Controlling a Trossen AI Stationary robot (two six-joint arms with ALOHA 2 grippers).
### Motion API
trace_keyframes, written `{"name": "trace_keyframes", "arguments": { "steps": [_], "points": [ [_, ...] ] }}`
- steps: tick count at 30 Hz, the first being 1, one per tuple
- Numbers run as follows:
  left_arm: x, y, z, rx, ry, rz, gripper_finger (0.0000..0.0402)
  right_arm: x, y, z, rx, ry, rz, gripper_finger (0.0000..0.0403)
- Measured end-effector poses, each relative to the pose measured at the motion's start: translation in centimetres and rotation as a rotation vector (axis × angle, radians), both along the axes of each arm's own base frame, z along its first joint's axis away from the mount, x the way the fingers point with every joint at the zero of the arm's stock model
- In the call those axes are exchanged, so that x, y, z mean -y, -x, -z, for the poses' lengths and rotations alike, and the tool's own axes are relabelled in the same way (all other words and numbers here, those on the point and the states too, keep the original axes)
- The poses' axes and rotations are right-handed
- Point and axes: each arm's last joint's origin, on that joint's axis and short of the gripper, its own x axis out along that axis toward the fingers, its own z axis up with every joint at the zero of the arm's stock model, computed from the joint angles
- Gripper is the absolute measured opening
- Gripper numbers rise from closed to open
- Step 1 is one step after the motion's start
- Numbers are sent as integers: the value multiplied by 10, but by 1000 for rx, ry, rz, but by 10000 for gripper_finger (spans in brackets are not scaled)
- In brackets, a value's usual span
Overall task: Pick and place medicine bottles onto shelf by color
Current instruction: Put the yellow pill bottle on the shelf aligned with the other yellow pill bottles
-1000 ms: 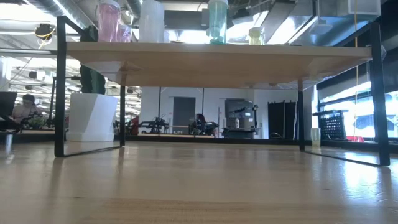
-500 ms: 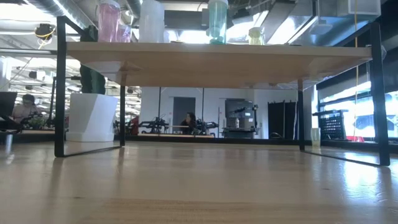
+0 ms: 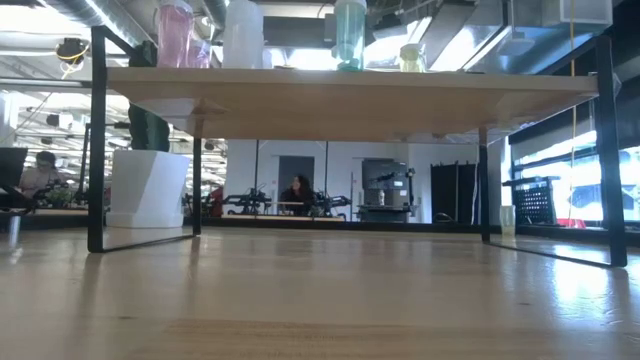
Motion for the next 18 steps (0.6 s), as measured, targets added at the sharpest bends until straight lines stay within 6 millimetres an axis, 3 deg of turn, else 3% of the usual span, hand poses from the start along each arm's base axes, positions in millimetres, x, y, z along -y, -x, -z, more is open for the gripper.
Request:
{"name": "trace_keyframes", "arguments": {
  "steps": [3,7,13,18],
  "points": [
    [-2,-2,0,0,0,-9,224,19,16,1,-9,2,52,192],
    [-4,-3,0,1,1,-18,224,41,45,22,-37,-41,186,185],
    [-7,-6,0,0,1,-33,224,69,92,51,102,-242,546,167],
    [-11,-8,0,-4,-4,-46,224,83,103,74,87,-280,692,162]
  ]
}}
